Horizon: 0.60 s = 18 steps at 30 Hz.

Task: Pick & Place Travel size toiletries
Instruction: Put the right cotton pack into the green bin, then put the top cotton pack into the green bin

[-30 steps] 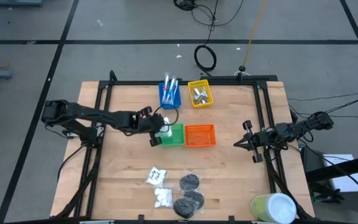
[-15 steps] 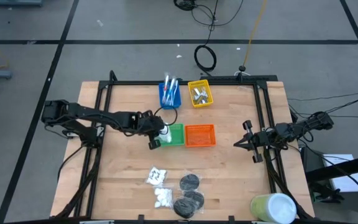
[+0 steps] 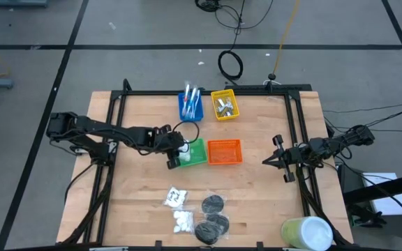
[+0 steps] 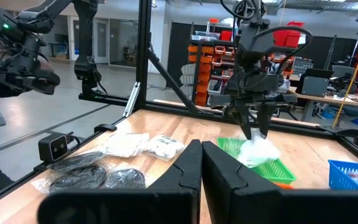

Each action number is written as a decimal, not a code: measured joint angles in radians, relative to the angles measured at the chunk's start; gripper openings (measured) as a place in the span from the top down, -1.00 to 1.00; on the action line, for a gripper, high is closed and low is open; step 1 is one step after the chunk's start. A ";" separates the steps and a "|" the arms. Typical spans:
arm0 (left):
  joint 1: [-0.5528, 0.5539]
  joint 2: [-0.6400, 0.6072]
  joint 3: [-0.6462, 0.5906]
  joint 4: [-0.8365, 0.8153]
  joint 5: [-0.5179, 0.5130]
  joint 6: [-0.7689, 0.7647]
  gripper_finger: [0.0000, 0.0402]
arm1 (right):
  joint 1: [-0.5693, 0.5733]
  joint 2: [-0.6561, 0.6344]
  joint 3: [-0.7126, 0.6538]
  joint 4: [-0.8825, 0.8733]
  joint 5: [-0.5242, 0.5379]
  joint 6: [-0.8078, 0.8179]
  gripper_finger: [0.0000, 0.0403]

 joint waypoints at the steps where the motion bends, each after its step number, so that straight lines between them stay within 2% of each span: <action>1: 0.000 0.000 0.000 0.000 0.000 0.006 0.23 | 0.000 0.000 0.000 0.000 0.000 0.000 1.00; 9: -0.016 -0.042 0.022 -0.015 -0.009 0.019 -0.03 | 0.000 0.000 0.000 0.000 0.000 0.000 1.00; 15: -0.087 -0.064 0.101 -0.036 -0.024 0.024 -0.01 | 0.000 0.000 0.000 0.000 0.000 0.000 1.00; 18: -0.145 -0.064 0.143 -0.040 0.019 0.013 0.03 | 0.000 0.000 0.000 0.000 0.000 0.000 1.00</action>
